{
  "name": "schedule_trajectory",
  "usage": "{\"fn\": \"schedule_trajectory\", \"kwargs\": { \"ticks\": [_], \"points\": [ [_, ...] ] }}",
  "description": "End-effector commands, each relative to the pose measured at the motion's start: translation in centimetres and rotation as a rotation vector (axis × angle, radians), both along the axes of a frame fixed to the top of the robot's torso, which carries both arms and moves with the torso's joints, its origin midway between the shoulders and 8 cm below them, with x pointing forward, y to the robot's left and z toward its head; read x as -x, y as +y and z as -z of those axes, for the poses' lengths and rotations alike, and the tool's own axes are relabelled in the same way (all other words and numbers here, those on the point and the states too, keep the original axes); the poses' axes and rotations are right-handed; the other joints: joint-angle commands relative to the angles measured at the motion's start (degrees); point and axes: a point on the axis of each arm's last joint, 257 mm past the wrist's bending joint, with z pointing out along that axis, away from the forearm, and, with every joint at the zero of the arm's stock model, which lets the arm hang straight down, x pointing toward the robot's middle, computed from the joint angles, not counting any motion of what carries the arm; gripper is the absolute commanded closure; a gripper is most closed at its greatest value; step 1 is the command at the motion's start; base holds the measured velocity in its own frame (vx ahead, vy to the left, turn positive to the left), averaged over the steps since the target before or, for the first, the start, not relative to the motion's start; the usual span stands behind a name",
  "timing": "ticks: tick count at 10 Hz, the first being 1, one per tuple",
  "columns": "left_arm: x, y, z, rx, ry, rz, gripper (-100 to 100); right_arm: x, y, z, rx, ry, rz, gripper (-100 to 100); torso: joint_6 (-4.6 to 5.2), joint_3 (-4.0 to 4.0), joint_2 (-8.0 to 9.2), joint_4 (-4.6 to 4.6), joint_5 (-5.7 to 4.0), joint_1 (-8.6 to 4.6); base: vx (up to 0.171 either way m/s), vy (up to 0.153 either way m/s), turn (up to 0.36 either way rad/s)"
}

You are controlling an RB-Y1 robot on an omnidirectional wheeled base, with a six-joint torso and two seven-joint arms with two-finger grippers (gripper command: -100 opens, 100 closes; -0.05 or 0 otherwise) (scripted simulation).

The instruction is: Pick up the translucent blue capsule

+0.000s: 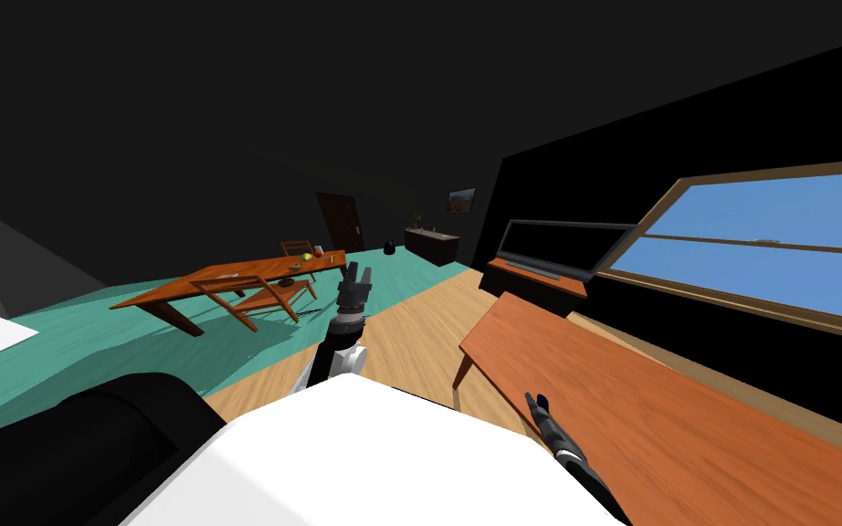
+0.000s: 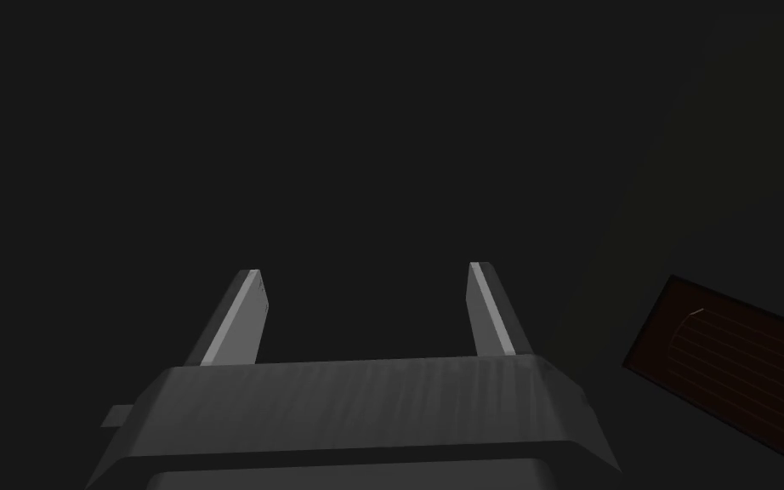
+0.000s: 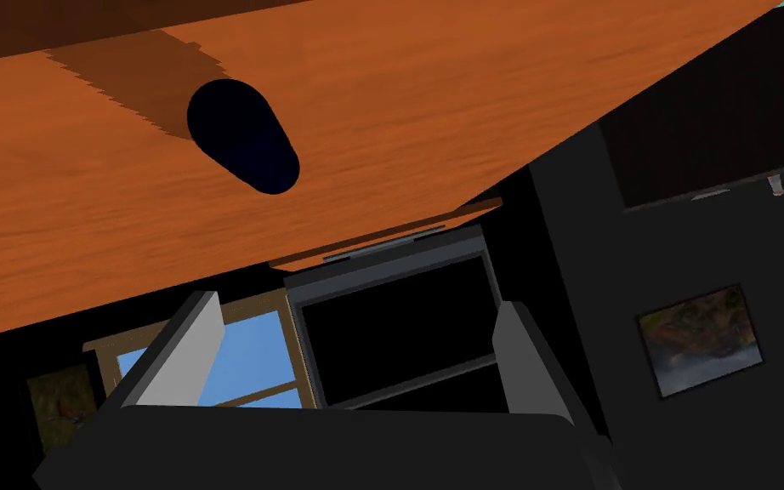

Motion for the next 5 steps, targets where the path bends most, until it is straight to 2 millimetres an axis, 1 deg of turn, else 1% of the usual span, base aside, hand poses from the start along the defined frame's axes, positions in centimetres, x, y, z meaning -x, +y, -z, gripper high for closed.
{"fn": "schedule_trajectory", "kwargs": {
  "ticks": [1,3,4,5],
  "points": [
    [0.0,0.0,0.0,0.0,0.0,0.0,0,0.9,-0.5,0.8,0.015,0.047,0.012,-100,0.0,0.0,0.0,0.0,0.0,0.0,0.025,-0.013,0.037],
    [0.0,0.0,0.0,0.0,0.0,0.0,0,2.6,-1.9,2.8,0.055,0.147,0.018,-100,0.01,0.0,0.01,0.0,0.01,0.03,0.033,-0.009,0.061],
    [0.0,0.0,0.0,0.0,0.0,0.0,0,2.8,-2.0,2.9,0.055,0.155,0.024,-100,0.01,-0.02,-0.04,-0.01,0.01,0.03,0.034,-0.008,0.024],
    [0.0,0.0,0.0,0.0,0.0,0.0,0,3.6,-2.7,3.8,0.073,0.205,0.027,-100,0.02,-0.02,-0.03,-0.01,0.01,0.04,0.033,-0.004,0.028]
  ]
}}
